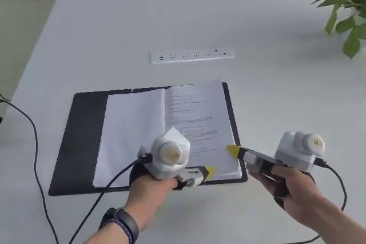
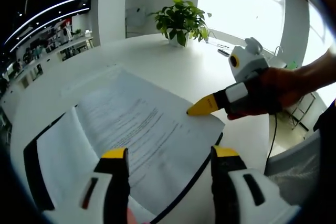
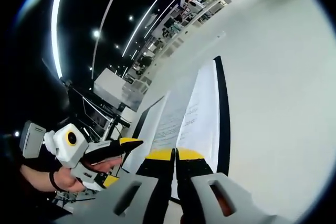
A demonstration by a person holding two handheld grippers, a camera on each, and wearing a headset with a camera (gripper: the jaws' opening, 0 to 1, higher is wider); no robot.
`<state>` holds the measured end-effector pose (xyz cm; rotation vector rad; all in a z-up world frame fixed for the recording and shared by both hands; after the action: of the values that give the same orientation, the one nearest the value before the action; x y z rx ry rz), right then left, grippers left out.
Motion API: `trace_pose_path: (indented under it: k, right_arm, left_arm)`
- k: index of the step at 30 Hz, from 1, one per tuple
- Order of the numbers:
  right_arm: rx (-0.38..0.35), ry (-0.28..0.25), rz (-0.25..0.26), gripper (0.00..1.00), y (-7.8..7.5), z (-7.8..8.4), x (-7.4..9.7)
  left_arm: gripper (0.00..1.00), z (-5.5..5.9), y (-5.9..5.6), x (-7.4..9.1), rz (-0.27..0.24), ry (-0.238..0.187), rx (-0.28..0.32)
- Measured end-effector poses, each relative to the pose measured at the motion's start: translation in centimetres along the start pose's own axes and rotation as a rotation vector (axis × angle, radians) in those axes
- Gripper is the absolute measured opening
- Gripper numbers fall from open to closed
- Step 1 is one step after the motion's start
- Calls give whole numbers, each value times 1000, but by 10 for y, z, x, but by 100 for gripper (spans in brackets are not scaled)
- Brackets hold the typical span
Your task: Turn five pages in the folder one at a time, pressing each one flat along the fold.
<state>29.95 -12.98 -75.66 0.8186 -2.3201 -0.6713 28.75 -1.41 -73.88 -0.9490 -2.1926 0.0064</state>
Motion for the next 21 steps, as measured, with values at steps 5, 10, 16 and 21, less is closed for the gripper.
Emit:
trace_pose_path:
  k: [5, 10, 16, 21]
  right_arm:
    - [13, -8, -7, 0, 8, -3, -3]
    - [33, -19, -25, 0, 23, -10, -9]
    - [61, -20, -64, 0, 44, -18, -20]
    - [80, -22, -97, 0, 60, -25, -28]
  left_arm:
    - [63, -2, 14, 14, -19, -23, 18]
    - [64, -5, 31, 27, -42, -40, 27]
    - [66, -8, 50, 47, -72, -74, 49]
    - [67, -6, 64, 63, -96, -91, 66]
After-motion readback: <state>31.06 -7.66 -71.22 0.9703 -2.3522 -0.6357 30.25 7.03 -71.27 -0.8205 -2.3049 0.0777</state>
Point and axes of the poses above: the centre of the closed fingertips' face, and the gripper's own axes: x roughly backward along the fingers, y roughly to its left, z roughly out of its underside, the point moved 3 cm from there along x, roughly backward along the fingers, and after that the axes turned 13 degrees about x, right-handed, at the moved point
